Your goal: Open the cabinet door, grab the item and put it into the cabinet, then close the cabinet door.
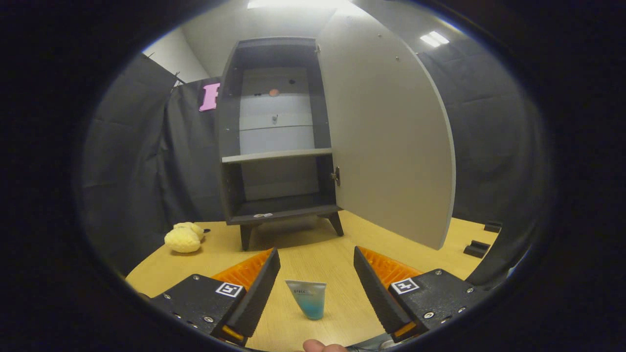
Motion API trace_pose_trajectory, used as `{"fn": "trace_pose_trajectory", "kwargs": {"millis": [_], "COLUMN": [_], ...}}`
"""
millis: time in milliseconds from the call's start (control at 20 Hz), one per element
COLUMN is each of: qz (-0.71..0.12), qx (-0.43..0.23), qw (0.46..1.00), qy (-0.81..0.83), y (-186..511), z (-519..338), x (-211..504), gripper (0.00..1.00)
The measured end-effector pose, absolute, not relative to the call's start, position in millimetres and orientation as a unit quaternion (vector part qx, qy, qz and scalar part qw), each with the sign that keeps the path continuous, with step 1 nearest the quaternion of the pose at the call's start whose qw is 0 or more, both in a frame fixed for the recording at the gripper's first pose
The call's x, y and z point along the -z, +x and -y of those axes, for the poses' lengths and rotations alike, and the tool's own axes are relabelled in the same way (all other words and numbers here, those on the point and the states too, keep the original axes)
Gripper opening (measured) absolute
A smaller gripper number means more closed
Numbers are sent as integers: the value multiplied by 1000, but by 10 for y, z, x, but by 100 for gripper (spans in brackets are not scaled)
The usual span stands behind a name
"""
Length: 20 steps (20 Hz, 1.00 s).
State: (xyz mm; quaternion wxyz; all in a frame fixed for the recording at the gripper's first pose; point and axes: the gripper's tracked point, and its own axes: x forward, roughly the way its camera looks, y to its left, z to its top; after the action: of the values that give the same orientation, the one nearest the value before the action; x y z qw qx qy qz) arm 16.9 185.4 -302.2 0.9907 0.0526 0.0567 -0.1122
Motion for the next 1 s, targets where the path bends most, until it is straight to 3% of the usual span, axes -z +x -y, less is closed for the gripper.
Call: {"fn": "trace_pose_trajectory", "kwargs": {"millis": [450, 550, 700, 1000], "qz": [-150, -165, -173, -172], "qx": [148, 138, 117, 79], "qw": [976, 976, 978, 982], "qy": [49, 35, 19, 13], "y": [422, 443, 470, 518], "z": [-1861, -1890, -1959, -2015], "x": [3886, 4012, 4057, 3863], "gripper": [91, 81, 52, 51]}}
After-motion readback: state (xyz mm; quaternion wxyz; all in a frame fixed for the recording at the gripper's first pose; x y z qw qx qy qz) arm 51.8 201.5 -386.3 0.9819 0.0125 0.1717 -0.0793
